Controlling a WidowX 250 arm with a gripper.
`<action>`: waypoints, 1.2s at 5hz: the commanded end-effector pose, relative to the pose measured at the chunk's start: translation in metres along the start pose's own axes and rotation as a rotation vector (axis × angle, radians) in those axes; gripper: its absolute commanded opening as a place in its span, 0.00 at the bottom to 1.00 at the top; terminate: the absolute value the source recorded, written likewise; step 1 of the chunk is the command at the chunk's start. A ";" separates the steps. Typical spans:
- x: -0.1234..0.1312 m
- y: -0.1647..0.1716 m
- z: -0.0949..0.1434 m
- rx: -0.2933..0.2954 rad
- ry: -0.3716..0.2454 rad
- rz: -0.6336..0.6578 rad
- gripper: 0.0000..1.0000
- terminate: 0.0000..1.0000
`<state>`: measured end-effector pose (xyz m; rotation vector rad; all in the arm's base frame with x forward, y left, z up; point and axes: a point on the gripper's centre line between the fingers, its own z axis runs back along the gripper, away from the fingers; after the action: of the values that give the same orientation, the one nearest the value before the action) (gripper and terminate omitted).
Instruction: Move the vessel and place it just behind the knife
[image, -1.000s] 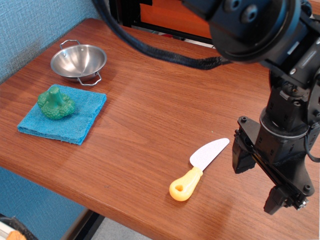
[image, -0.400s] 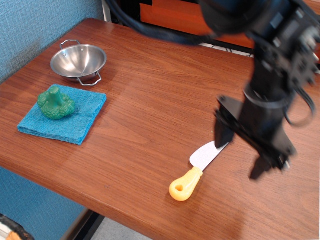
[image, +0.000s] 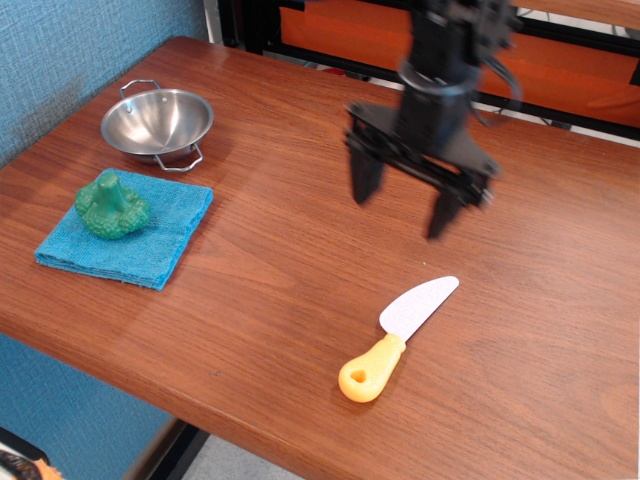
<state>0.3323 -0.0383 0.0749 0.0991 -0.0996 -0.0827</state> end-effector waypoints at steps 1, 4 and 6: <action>0.029 0.091 0.006 0.092 -0.018 0.183 1.00 0.00; 0.022 0.171 -0.003 0.256 0.072 0.365 1.00 0.00; 0.023 0.196 -0.021 0.366 0.030 0.452 1.00 0.00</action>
<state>0.3862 0.1494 0.0533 0.4350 -0.0585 0.3685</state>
